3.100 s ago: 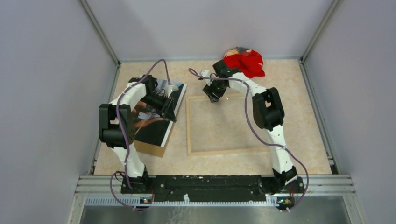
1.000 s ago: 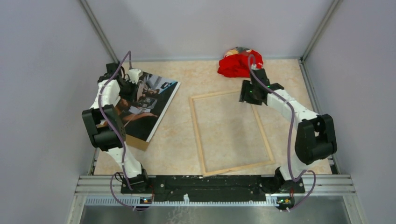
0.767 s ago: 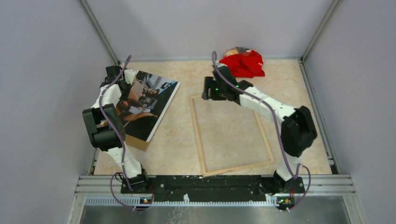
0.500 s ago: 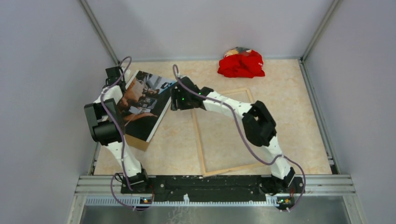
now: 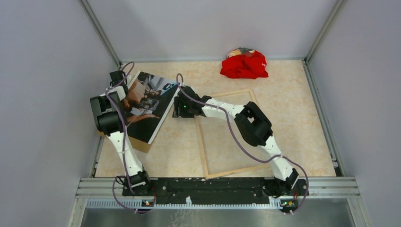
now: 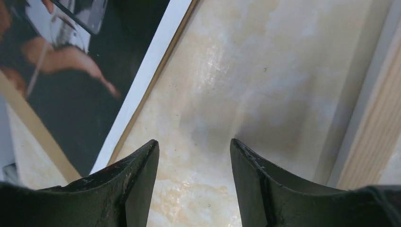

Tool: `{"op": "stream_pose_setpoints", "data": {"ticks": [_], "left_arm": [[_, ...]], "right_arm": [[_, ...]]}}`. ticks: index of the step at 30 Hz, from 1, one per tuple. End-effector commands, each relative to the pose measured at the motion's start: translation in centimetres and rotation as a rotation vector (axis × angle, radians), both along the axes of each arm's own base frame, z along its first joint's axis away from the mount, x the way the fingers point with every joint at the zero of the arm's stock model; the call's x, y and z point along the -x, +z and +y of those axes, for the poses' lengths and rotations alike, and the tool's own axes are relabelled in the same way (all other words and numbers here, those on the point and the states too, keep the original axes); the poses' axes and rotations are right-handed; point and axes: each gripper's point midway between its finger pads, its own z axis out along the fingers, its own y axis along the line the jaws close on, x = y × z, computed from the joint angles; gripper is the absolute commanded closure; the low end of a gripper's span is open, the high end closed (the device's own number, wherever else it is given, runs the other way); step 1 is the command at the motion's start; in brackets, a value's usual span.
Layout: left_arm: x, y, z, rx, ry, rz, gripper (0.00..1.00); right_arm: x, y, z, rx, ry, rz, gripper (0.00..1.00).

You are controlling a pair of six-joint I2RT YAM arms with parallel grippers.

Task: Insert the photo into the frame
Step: Adjust the photo frame item at the center of the board.

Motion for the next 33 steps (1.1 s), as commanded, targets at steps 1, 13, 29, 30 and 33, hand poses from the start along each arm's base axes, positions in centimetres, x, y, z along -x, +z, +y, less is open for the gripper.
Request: {"op": "stream_pose_setpoints", "data": {"ticks": [1,13,29,30,33], "left_arm": [[-0.6,-2.5,-1.3,0.123,-0.044,0.061,0.67],[7.5,-9.2,-10.0,0.374,-0.210,0.300,0.69],[11.6,-6.9,-14.4,0.589,-0.248,0.360,0.69],[11.2,-6.4,-13.7,0.566,-0.245,0.351,0.69],[9.4,-4.8,-11.5,0.517,-0.226,0.309,0.69]], "right_arm": [[-2.7,-1.4,-4.0,-0.030,-0.131,0.043,0.42],[-6.1,-1.5,-9.7,0.037,-0.249,0.008,0.41],[-1.6,-1.2,-7.0,-0.132,-0.236,0.177,0.26],[-1.2,-1.1,-7.6,-0.123,-0.248,0.175,0.26],[0.0,-0.1,-9.1,-0.119,-0.273,0.153,0.25]]}}
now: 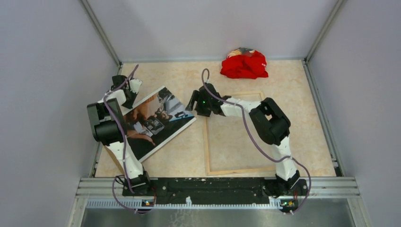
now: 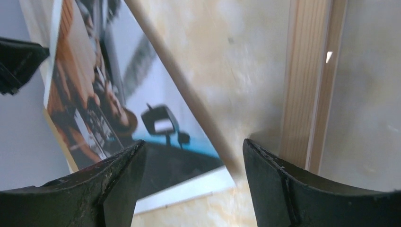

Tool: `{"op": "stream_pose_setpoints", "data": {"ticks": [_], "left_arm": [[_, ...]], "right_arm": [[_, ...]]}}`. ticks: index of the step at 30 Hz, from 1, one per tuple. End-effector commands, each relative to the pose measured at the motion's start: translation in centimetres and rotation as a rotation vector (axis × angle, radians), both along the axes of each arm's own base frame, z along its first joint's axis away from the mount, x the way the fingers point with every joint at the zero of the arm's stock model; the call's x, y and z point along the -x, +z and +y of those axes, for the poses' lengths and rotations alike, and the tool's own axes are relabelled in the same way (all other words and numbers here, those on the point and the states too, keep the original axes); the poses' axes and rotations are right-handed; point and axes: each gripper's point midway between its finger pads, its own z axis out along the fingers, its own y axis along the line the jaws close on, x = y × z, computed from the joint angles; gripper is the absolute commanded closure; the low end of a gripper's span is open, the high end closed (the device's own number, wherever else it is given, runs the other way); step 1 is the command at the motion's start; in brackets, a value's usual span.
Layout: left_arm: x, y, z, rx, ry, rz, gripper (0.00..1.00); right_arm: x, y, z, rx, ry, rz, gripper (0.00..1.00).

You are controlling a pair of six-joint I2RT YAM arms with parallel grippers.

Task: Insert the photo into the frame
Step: Adjust the photo frame item at the center of the board.

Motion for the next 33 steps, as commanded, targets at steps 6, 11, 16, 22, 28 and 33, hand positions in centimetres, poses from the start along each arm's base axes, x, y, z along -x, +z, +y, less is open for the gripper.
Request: {"op": "stream_pose_setpoints", "data": {"ticks": [6,11,16,22,28,33], "left_arm": [[1.7,-1.3,2.9,0.032,0.078,0.166,0.69],[2.1,-1.5,5.3,-0.001,0.110,0.172,0.69],[3.9,-2.8,5.4,-0.001,0.096,0.204,0.69],[6.3,-4.3,3.9,0.039,0.068,0.253,0.71],[8.5,-6.1,3.4,0.025,0.055,0.303,0.72],[9.3,-6.8,2.6,0.036,0.037,0.334,0.72]], "right_arm": [[9.4,1.7,-0.8,0.059,0.090,0.073,0.25],[13.9,1.4,0.9,-0.032,0.135,0.143,0.25],[15.3,0.1,3.8,-0.067,0.185,0.180,0.25],[12.9,-1.2,5.1,-0.098,0.126,0.171,0.25],[9.7,-2.9,4.5,-0.175,-0.002,0.192,0.26],[5.9,-2.5,4.4,-0.236,-0.075,0.176,0.26]]}}
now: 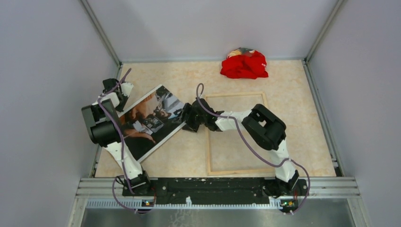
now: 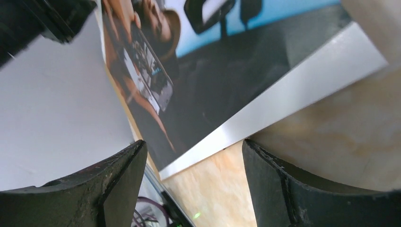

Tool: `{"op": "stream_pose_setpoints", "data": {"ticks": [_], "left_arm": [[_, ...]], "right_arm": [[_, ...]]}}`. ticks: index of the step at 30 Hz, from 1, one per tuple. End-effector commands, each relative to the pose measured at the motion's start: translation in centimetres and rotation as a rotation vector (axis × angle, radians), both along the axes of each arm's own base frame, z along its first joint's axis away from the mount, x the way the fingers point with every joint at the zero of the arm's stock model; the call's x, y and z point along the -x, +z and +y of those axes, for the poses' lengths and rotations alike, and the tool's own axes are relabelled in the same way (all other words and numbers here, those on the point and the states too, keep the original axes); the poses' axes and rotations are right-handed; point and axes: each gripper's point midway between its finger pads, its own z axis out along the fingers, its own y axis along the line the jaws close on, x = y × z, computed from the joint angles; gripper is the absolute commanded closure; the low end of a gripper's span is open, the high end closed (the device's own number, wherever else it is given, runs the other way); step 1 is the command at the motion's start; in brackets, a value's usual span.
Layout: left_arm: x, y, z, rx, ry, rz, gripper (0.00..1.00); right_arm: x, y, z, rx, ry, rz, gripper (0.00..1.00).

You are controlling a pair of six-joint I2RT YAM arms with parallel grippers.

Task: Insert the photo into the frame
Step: Adjust the photo frame item at the center of the board.

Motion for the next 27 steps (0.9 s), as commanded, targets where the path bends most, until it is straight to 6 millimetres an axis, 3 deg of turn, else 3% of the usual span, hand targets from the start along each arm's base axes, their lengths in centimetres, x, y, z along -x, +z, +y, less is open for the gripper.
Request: {"op": "stream_pose_setpoints", "data": {"ticks": [1,8,13,15,17,23,27], "left_arm": [[7.4,-6.7,-3.5,0.137,-0.012,0.303,0.72],[8.3,-7.1,-6.3,0.182,-0.075,0.355,0.74],[8.9,-6.7,-9.9,0.269,-0.161,0.387,0.74],[9.8,-6.8,-10.9,0.280,-0.187,0.441,0.73],[10.4,-6.7,-11.4,0.290,-0.199,0.465,0.73],[10.6,-5.3,-12.5,0.353,-0.213,0.450,0.73],[9.2,-3.3,-11.8,0.371,-0.182,0.395,0.72]], "right_arm": [[-4.5,-2.6,-1.7,0.026,-0.129,0.015,0.26],[-10.2,-1.7,-2.2,0.002,-0.188,-0.010,0.26],[-12.7,-1.4,-3.0,0.020,-0.193,-0.035,0.26],[-13.1,-1.6,-3.4,0.040,-0.188,-0.041,0.24],[-13.3,-1.8,-3.7,0.056,-0.179,-0.056,0.03],[-13.1,-2.5,-3.8,0.110,-0.120,-0.058,0.01],[-13.0,-0.8,-4.4,0.200,-0.076,-0.136,0.01]]}}
